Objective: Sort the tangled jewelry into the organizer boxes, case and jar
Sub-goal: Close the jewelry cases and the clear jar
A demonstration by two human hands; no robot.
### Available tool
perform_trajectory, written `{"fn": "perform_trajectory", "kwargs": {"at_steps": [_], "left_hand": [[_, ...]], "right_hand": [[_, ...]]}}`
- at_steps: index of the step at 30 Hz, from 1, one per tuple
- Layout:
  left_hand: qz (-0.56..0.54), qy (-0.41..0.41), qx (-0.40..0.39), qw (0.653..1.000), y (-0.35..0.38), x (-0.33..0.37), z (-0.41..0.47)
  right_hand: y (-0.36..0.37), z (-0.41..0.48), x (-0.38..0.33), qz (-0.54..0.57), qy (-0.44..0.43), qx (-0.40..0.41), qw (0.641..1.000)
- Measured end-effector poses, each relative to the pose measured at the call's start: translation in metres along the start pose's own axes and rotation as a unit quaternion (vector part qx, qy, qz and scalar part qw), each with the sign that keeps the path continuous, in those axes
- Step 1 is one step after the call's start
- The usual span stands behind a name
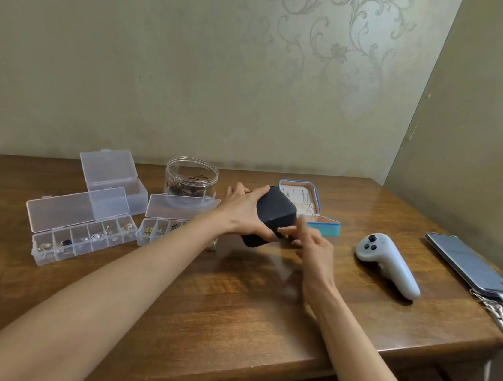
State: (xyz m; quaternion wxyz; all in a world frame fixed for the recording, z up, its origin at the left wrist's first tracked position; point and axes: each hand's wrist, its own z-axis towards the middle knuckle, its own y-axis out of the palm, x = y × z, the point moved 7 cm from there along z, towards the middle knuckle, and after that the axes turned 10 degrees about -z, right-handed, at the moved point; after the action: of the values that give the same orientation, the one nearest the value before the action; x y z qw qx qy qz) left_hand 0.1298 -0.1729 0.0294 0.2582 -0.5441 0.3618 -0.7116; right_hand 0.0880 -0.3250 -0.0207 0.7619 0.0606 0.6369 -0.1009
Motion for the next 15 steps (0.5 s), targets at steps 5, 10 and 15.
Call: {"fn": "perform_trajectory", "kwargs": {"at_steps": [5,10,15], "left_hand": [[0.066,0.103,-0.071,0.990,-0.001,0.019,-0.011],[0.057,0.103,0.036,0.992,0.000,0.016,-0.037],[-0.052,0.050,0.281,0.957,0.007,0.013,-0.098]], "right_hand": [[0.002,0.015,0.000,0.029,0.060,-0.062,0.996],[0.025,0.014,0.011,0.094,0.119,-0.160,0.976],[0.020,0.021,0.023,0.143,0.124,-0.092,0.978]]}}
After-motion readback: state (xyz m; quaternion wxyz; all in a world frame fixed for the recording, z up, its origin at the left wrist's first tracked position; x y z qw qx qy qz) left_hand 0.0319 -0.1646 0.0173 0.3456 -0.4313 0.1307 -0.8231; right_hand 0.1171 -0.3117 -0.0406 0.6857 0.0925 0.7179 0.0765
